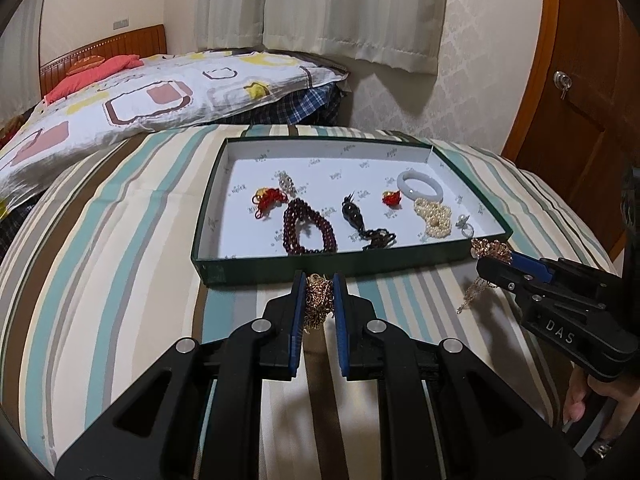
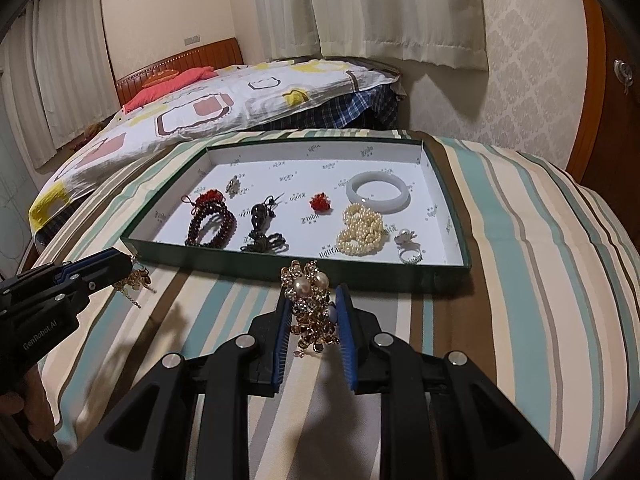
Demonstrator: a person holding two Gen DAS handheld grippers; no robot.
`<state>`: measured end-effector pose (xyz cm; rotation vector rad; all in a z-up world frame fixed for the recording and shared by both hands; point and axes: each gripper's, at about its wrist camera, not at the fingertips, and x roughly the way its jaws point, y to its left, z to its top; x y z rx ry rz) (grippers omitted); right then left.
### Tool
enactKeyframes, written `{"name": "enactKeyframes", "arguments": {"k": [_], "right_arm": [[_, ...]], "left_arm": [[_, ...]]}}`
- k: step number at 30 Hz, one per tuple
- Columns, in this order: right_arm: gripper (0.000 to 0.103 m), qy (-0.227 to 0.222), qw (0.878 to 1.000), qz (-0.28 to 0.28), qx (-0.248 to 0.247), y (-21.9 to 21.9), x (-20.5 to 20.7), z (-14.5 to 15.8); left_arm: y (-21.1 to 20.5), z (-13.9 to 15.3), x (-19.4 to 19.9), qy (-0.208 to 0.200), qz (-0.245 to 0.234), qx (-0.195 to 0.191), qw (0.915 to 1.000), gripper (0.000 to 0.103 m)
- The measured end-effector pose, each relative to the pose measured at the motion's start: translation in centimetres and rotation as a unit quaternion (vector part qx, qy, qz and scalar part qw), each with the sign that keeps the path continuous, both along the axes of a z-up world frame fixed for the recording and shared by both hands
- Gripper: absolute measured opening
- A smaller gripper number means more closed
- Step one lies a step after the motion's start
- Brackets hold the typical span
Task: Organize jewelry
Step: 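Carry the gold chain and pearl-gold brooch into the green box with both tools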
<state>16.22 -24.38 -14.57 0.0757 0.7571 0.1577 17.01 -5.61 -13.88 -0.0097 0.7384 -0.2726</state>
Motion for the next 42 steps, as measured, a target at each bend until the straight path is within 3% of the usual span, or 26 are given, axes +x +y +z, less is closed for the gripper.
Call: {"name": "enactKeyframes", "arguments": {"k": [11,26,34,42], "right_arm": [[0.023,-0.030,1.000,0.002,0.008,0.1,1.1,2.5],[0.023,-0.103,0.995,0.005,0.000,1.0,7.4,7.5],[0.023,-0.106,0.994,-0.001,-0.006,1.1,11.7,6.9],[0.023,-0.051,0.999,-0.004,-0.008,1.3,15.9,2.9]], "left_arm": [[-0.2,3.0,1.4,-0.036,-0.003,-0.016,0.9992,0.014],[-2.1,6.7,8.2,-0.089,0.005,-0.027,0.9956,0.014],[-3.2,5.6,12.3,-0.084,0.016,-0.017,0.9962,0.014],[-4.1,0.8,17.5,-0.014,0.039,0.015,0.9990,0.014]]}}
